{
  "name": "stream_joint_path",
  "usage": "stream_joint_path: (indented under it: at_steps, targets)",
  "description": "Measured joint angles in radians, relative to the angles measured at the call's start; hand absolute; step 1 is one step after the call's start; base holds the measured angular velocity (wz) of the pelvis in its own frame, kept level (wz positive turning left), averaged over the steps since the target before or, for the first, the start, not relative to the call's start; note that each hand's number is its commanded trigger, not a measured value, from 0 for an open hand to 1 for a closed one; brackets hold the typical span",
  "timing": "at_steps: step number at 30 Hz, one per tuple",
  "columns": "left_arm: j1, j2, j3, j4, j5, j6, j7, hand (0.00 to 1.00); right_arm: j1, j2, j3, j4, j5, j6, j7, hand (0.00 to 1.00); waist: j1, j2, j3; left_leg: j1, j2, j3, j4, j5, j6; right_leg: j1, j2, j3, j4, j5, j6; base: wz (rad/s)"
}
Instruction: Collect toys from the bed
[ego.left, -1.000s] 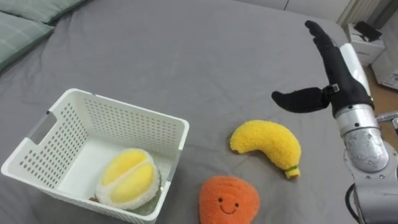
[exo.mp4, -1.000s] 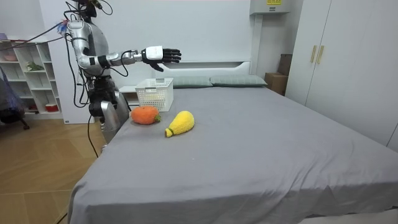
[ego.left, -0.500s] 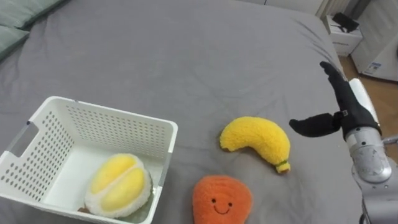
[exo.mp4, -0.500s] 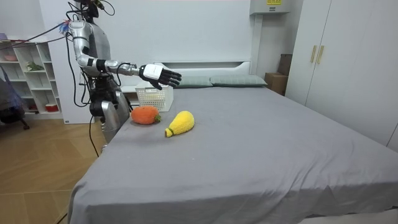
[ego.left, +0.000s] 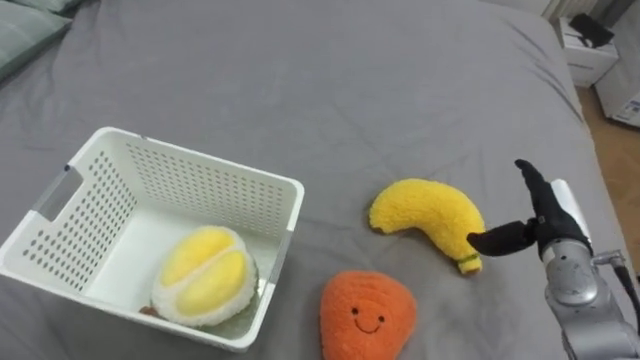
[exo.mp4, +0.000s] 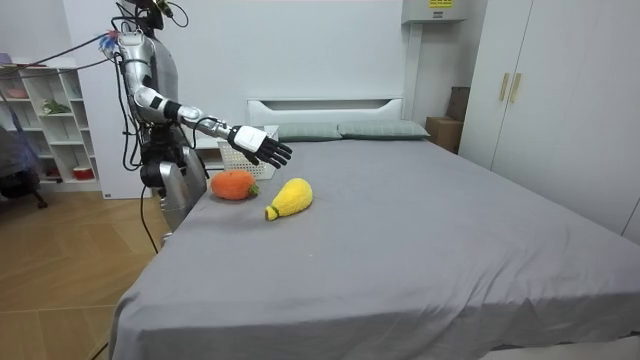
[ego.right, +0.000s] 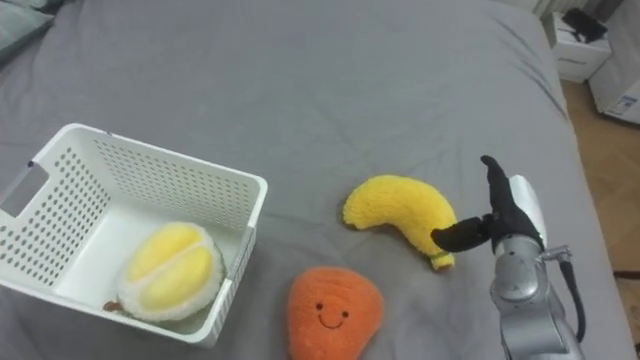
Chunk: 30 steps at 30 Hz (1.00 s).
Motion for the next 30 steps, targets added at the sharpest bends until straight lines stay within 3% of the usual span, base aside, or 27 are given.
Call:
stream_joint_path:
  at_steps: [7, 10, 15, 17, 24, 30]
  targets:
    - [-0.045, 0.001, -0.029, 0.004, -0.039, -0.015, -0.011, 0.00, -0.166, -0.003, 0.037, 0.194, 0.097, -0.057, -0.068, 0.00, 0.012, -0.007, 0.0054, -0.064, 0.000, -0.005, -0.002, 0.015, -0.002, -0.067, 0.000, -0.019, -0.004, 0.010, -0.005, 0.05]
    - [-0.046, 0.001, -0.033, 0.004, -0.080, -0.015, -0.011, 0.00, -0.200, -0.003, 0.039, 0.267, 0.137, -0.062, -0.087, 0.00, 0.020, -0.008, 0.0056, -0.071, 0.000, -0.012, -0.007, 0.015, -0.002, -0.071, -0.006, -0.035, -0.008, 0.010, -0.005, 0.09]
    - [-0.048, 0.005, -0.046, 0.007, -0.132, -0.015, -0.010, 0.00, -0.208, -0.020, 0.074, 0.307, 0.196, -0.070, -0.104, 0.00, 0.035, -0.010, 0.0078, -0.092, -0.002, -0.017, -0.011, 0.015, -0.002, -0.087, -0.006, -0.036, -0.018, 0.010, -0.005, 0.00]
    - [-0.050, 0.009, -0.059, 0.015, -0.146, -0.017, -0.009, 0.00, -0.208, -0.031, 0.098, 0.307, 0.201, -0.070, -0.107, 0.00, 0.037, -0.011, 0.0131, -0.099, -0.002, -0.016, -0.011, 0.015, -0.002, -0.095, -0.005, -0.033, -0.019, 0.010, -0.005, 0.00]
    - [-0.050, 0.017, -0.086, 0.023, -0.186, -0.020, -0.010, 0.00, -0.221, -0.039, 0.116, 0.340, 0.200, -0.078, -0.108, 0.00, 0.038, -0.007, 0.0195, -0.112, -0.003, -0.027, -0.010, 0.015, -0.002, -0.105, -0.007, -0.052, -0.018, 0.009, -0.005, 0.03]
    - [-0.055, 0.018, -0.117, 0.013, -0.182, -0.019, -0.028, 0.00, -0.290, -0.040, 0.128, 0.487, 0.157, -0.078, -0.109, 0.00, 0.040, -0.002, 0.0236, -0.134, -0.006, -0.056, -0.004, 0.017, -0.004, -0.113, -0.008, -0.084, -0.018, 0.009, -0.005, 0.14]
